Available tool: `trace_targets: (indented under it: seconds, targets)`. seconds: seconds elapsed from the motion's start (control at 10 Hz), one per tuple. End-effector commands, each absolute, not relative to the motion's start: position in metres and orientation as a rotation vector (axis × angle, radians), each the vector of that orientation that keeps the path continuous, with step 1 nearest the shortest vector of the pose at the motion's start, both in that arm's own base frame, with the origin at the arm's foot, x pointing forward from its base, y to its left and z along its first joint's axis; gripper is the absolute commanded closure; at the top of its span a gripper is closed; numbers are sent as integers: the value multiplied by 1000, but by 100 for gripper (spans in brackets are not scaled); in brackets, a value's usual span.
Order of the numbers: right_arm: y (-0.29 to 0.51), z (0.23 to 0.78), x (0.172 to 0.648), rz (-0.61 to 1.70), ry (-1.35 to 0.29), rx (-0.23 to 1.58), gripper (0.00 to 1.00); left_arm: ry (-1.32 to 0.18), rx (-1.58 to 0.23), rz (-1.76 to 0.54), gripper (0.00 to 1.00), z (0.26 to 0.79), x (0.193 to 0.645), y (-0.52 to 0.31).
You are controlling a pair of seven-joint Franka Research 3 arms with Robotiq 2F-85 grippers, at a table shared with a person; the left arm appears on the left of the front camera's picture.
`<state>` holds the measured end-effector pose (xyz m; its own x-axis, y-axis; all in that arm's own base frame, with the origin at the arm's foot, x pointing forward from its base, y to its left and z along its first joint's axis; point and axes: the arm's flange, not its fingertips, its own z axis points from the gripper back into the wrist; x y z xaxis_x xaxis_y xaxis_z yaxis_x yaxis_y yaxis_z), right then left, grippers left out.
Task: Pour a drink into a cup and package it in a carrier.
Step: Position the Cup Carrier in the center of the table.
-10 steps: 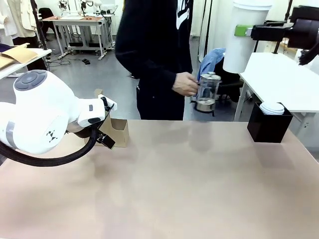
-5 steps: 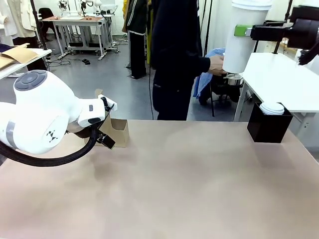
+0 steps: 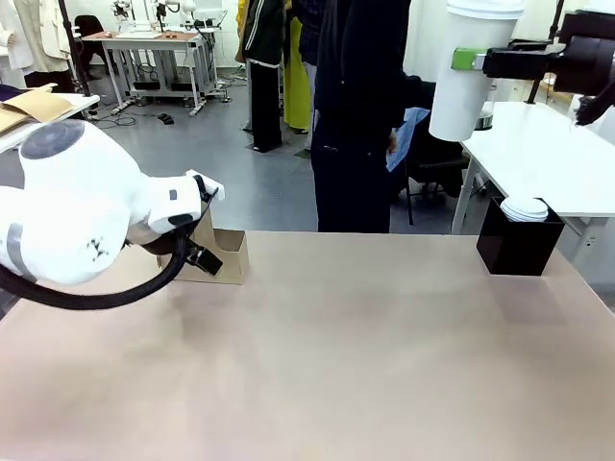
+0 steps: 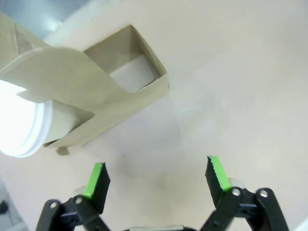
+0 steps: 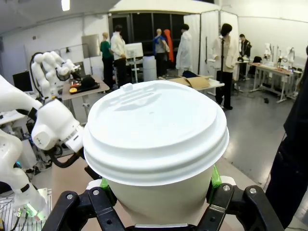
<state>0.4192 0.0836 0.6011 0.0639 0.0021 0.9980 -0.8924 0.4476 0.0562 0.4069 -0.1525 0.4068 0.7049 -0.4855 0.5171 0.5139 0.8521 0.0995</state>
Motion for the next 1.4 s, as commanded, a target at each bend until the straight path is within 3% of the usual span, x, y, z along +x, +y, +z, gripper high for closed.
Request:
trace_targets:
  seconds: [0.0, 0.5, 0.9, 1.3]
  targets:
    - [84, 605, 418, 833, -1345, 881, 20, -518, -60, -440, 0, 460, 407, -154]
    - [84, 605, 418, 833, -1345, 881, 20, -388, -45, -273, 0, 553, 463, -160]
    - [84, 605, 418, 833, -1345, 881, 20, -286, 0, -155, 0, 542, 533, -161]
    - [84, 605, 418, 833, -1345, 881, 20, -244, -4, -138, 0, 513, 565, -166]
